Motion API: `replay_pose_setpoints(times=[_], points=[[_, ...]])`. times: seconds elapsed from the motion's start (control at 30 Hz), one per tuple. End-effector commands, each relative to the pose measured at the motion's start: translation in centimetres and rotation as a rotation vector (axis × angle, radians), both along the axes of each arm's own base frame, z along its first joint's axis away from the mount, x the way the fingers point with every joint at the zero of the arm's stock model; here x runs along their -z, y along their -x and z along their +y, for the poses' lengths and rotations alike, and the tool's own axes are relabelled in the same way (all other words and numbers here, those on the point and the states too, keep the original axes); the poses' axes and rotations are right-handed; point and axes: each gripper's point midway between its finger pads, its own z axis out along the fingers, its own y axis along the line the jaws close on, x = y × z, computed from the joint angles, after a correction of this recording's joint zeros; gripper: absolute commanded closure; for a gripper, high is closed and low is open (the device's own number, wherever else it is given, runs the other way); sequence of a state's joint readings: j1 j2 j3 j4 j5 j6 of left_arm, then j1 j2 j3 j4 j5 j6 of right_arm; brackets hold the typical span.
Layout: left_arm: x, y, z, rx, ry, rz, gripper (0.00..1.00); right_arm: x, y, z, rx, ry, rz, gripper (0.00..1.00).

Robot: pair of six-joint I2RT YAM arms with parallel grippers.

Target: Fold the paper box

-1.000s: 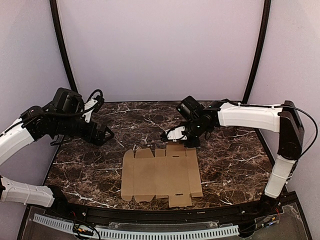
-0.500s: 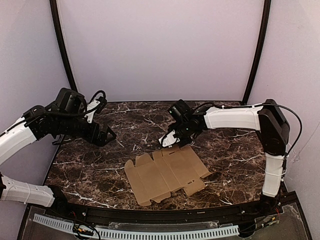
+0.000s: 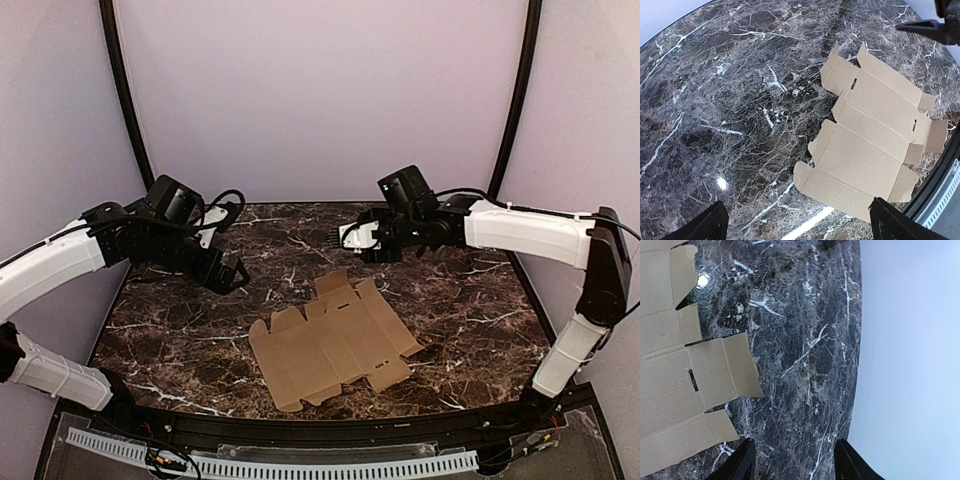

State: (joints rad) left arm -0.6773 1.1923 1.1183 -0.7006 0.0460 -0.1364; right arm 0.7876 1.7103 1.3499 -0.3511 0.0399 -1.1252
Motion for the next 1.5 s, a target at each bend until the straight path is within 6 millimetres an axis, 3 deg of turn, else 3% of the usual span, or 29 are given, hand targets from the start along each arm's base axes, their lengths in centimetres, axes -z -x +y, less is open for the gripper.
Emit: replay_pose_setpoints(times=[0.0, 0.23, 0.3, 0.4, 0.43, 0.47, 0.5, 0.6, 0.8, 0.93, 1.1, 1.33, 1.47], points=[[0.0, -1.4, -2.3, 0.087, -0.004, -0.008, 0.0, -2.3, 0.4, -3.0, 0.198, -0.199, 0.11, 0.46], [0.5, -4.9, -5.9, 0.141, -0.005, -0.003, 0.05, -3.6, 1.2, -9.4, 0.54, -0.47, 0.233, 0.45], [1.9, -5.8, -7.3, 0.163, -0.015, 0.029, 0.07, -3.3, 1.5, -10.6, 0.623, -0.537, 0.283, 0.43], [1.9, -7.0, -9.2, 0.197, 0.004, 0.034, 0.09, -3.4, 2.1, -12.0, 0.724, -0.634, 0.342, 0.36], [3.0, -7.3, -9.7, 0.213, -0.014, 0.049, 0.09, -3.6, 2.4, -12.4, 0.74, -0.67, 0.353, 0.35], [2.4, -7.8, -10.4, 0.232, -0.008, 0.032, 0.09, -3.7, 2.7, -12.6, 0.756, -0.708, 0.362, 0.31], [3.6, -8.1, -11.0, 0.248, -0.026, 0.049, 0.1, -3.6, 3.0, -13.1, 0.781, -0.738, 0.369, 0.26], [3.7, -8.9, -12.8, 0.285, -0.026, 0.04, 0.12, -3.7, 3.6, -14.8, 0.878, -0.831, 0.388, 0.25], [5.8, -10.3, -15.8, 0.362, -0.076, 0.038, 0.18, -4.3, 6.0, -14.3, 0.872, -0.928, 0.533, 0.23], [8.6, -11.6, -16.5, 0.359, -0.125, 0.073, 0.23, -3.6, 7.0, -14.0, 0.859, -0.931, 0.591, 0.21], [10.2, -11.9, -18.1, 0.378, -0.1, 0.115, 0.31, -2.6, 7.6, -14.0, 0.858, -0.932, 0.623, 0.2], [13.6, -13.0, -18.4, 0.356, -0.147, 0.14, 0.42, -2.1, 8.1, -13.1, 0.83, -0.935, 0.687, 0.2], [14.3, -13.1, -18.7, 0.357, -0.148, 0.147, 0.5, -1.5, 8.0, -12.8, 0.843, -0.935, 0.715, 0.2]])
